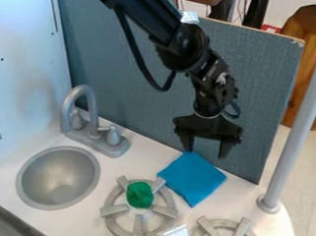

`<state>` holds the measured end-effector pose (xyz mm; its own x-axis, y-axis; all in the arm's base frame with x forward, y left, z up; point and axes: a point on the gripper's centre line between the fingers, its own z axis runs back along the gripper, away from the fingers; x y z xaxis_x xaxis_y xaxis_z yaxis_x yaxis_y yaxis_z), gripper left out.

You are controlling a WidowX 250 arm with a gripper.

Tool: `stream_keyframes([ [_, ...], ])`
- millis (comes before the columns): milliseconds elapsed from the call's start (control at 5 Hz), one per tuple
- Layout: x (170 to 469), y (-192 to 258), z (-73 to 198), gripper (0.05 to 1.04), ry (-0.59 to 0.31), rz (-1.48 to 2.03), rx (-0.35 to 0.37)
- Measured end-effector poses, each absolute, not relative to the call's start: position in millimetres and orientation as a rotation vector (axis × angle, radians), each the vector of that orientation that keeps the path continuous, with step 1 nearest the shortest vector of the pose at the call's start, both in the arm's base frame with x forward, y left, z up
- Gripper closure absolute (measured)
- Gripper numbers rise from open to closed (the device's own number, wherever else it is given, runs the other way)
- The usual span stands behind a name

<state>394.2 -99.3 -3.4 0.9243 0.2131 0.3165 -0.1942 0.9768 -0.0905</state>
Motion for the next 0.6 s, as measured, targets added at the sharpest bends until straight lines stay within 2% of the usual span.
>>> stream_keyframes([
  [200,387.8,-97.5,-17.9,0.083,-0.294,0.211,-0.044],
  [400,359.4,-96.4,-38.1,0.083,-0.250,0.153,0.000],
  [600,339.6,-104.4,-34.0,0.083,-0.271,0.052,0.012],
])
